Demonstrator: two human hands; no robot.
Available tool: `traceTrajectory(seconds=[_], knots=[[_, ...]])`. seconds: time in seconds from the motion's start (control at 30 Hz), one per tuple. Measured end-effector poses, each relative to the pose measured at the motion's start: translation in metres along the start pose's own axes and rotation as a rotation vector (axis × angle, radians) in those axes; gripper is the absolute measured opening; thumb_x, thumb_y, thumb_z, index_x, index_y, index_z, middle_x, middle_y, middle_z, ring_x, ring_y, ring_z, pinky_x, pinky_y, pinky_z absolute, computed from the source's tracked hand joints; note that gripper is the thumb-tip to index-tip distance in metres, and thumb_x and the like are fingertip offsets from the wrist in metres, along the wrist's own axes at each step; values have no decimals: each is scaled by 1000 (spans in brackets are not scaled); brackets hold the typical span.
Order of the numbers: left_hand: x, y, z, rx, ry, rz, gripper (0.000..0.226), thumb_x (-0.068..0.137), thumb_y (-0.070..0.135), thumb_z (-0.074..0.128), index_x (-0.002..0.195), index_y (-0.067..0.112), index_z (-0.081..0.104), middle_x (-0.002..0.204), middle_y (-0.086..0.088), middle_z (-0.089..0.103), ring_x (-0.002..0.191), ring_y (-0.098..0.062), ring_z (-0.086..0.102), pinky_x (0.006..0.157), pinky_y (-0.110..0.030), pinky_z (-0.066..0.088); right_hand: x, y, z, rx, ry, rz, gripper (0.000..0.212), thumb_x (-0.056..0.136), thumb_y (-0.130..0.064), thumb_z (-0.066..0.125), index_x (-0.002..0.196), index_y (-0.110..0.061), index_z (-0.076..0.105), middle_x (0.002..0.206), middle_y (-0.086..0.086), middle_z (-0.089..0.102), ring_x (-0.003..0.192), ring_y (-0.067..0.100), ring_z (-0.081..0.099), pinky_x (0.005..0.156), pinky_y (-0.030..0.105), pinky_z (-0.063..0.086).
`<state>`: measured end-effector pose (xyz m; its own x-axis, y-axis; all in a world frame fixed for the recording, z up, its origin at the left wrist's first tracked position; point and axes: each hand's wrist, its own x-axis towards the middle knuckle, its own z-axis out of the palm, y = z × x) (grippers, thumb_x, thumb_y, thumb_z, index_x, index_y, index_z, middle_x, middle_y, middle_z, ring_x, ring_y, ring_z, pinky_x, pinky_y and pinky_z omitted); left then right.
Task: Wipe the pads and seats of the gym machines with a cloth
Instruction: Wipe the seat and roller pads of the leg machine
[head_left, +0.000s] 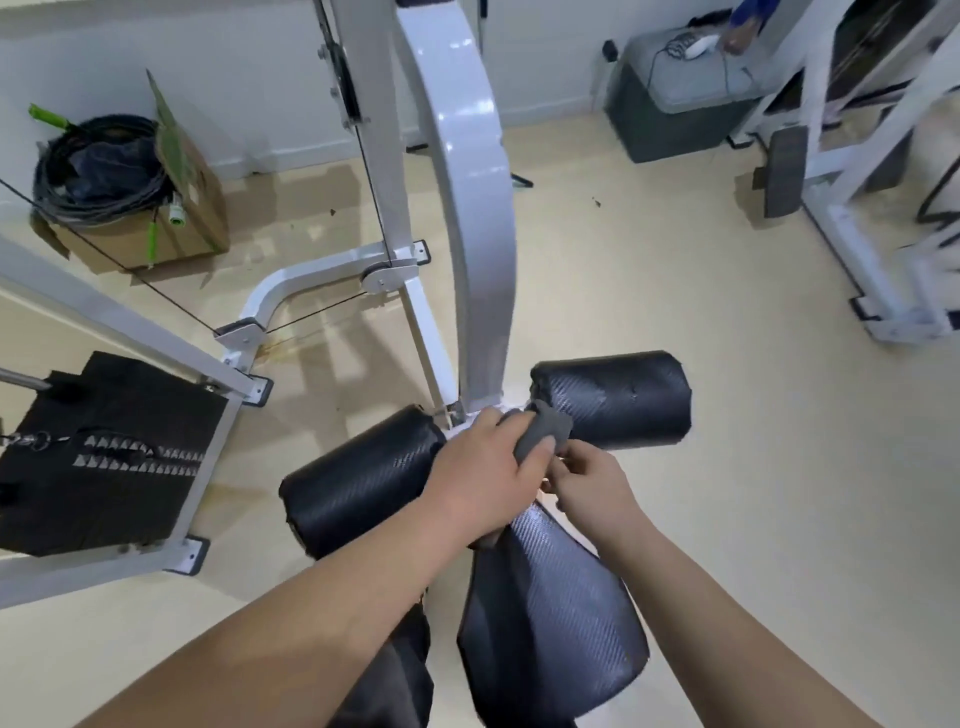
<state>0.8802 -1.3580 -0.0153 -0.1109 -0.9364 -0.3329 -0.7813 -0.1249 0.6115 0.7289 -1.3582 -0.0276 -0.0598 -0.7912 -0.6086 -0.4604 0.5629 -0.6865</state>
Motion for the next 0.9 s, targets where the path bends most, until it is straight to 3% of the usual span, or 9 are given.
traceTrajectory(seconds=[0.07, 0.17, 0.27, 0.4, 0.53, 0.67, 0.73, 0.8, 0.9], knots=[[-2, 17, 23, -69, -65, -52, 45, 101, 59, 41, 136, 34, 53, 130, 1, 58, 121, -25, 57, 102, -41, 46, -1, 9, -40, 38, 61, 39, 15, 99, -19, 59, 98, -21, 74, 95, -1, 77, 93, 24, 72, 79, 37, 57], [-1, 41, 43, -117, -88, -115, 48, 98, 65, 40, 140, 43, 45, 132, 8, 57, 118, -21, 59, 99, -40, 49, 10, 18, -97, 10, 215, -13, 25, 98, -24, 58, 120, -23, 69, 111, -5, 72, 104, 21, 69, 96, 45, 57], [16, 65, 48, -87, -22, -127, 48, 98, 65, 40, 140, 41, 43, 134, 9, 55, 117, -22, 60, 96, -41, 50, 35, 17, -141, -96, 335, -62, 40, 101, -30, 54, 139, -22, 57, 120, -3, 62, 108, 23, 64, 92, 42, 55], [58, 96, 50, 18, 187, -60, 52, 104, 57, 42, 147, 29, 45, 136, 0, 50, 116, -26, 57, 90, -38, 49, 79, 29, -169, -97, 154, 27, 55, 107, -37, 45, 160, -26, 36, 162, -5, 39, 144, 21, 44, 114, 40, 40], [112, 123, 84, 251, 255, 176, 48, 100, 54, 47, 143, 32, 47, 136, -7, 49, 111, -33, 53, 84, -44, 54, 102, 52, -176, 1, 7, -35, 42, 109, -21, 40, 145, -35, 58, 136, -11, 65, 126, 13, 57, 99, 26, 41], [150, 129, 136, 562, 78, 321, 52, 99, 56, 43, 148, 43, 32, 150, -6, 37, 114, -36, 45, 85, -48, 45, 116, 64, -183, 50, -26, 16, 43, 106, -9, 37, 121, -38, 65, 103, -8, 75, 90, 7, 70, 73, 20, 47], [159, 118, 139, 571, 86, 367, 51, 99, 54, 44, 147, 43, 34, 147, -6, 42, 108, -36, 46, 83, -47, 45, 121, 67, -182, 27, 10, 29, 38, 106, -14, 38, 118, -38, 65, 102, -6, 74, 92, 10, 66, 69, 21, 46], [160, 100, 127, 520, 115, 403, 47, 96, 47, 54, 142, 38, 50, 134, -9, 55, 96, -36, 51, 75, -46, 49, 127, 69, -177, -22, 58, 4, 32, 108, -22, 40, 123, -37, 64, 111, -4, 72, 102, 18, 63, 74, 19, 45], [148, 56, 101, 456, 157, 268, 45, 89, 39, 65, 133, 34, 62, 118, -11, 60, 89, -37, 53, 67, -44, 54, 129, 71, -174, -27, 89, 19, 35, 108, -29, 44, 138, -41, 59, 126, -14, 66, 116, 13, 57, 84, 22, 41]])
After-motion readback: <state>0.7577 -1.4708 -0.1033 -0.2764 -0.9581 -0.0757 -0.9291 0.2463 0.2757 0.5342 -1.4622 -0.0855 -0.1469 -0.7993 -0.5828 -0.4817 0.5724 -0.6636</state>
